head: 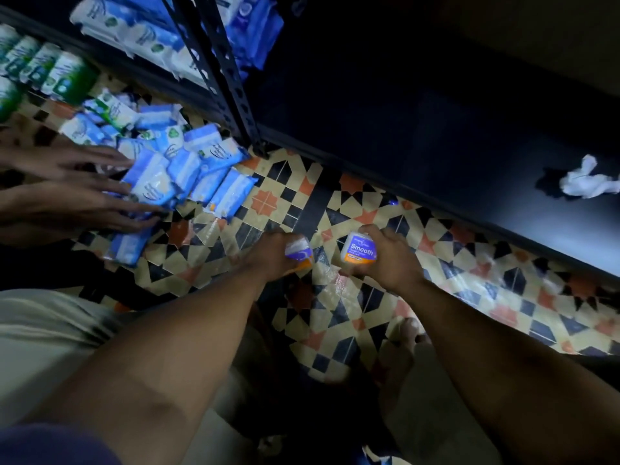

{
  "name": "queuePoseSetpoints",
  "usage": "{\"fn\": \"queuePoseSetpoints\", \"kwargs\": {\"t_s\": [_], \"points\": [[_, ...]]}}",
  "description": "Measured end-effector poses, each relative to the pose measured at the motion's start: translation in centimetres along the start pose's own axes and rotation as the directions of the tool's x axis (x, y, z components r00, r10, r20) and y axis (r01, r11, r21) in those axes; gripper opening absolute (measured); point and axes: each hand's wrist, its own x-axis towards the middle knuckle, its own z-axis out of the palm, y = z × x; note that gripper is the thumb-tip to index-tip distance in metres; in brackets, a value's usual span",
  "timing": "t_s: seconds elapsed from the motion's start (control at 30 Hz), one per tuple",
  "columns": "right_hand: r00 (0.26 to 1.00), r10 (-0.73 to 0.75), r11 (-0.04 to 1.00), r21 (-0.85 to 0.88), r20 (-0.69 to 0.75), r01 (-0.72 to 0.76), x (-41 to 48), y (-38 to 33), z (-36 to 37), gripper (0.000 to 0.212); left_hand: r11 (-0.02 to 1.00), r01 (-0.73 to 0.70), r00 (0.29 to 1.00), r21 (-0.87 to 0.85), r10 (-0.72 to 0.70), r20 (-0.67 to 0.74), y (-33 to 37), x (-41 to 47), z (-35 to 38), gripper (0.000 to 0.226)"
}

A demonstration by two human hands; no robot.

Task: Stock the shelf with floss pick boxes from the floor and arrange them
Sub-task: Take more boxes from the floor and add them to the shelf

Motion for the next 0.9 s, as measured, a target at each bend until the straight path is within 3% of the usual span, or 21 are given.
{"fn": "queuePoseSetpoints", "kwargs": {"t_s": [0.1, 0.47, 0.67, 0.9], "points": [[0.999, -0.020, 0.990, 0.138, -0.034, 0.025, -0.5, 0.1, -0.9, 0.077, 0.979, -0.044, 0.999, -0.201, 0.042, -0.017, 0.5, -0.3, -0.6, 0.071], [0.956, -0.133, 0.927, 0.308, -0.260, 0.213, -4.9, -3.9, -7.6, 0.060, 0.962, -0.266, 0.950, -0.067, 0.250, -0.185, 7.4, -4.6, -7.5, 0.064], [0.885, -0.181, 0.892, 0.307, -0.428, 0.331, -9.1, -7.8, -13.7, 0.058, 0.918, -0.393, 0.866, 0.040, 0.385, -0.320, 12.5, -9.1, -12.8, 0.068], [0.710, -0.291, 0.880, 0.111, -0.641, 0.461, -12.7, -12.7, -23.5, 0.057, 0.820, -0.534, 0.689, 0.207, 0.563, -0.455, 19.1, -13.6, -21.0, 0.064]]}}
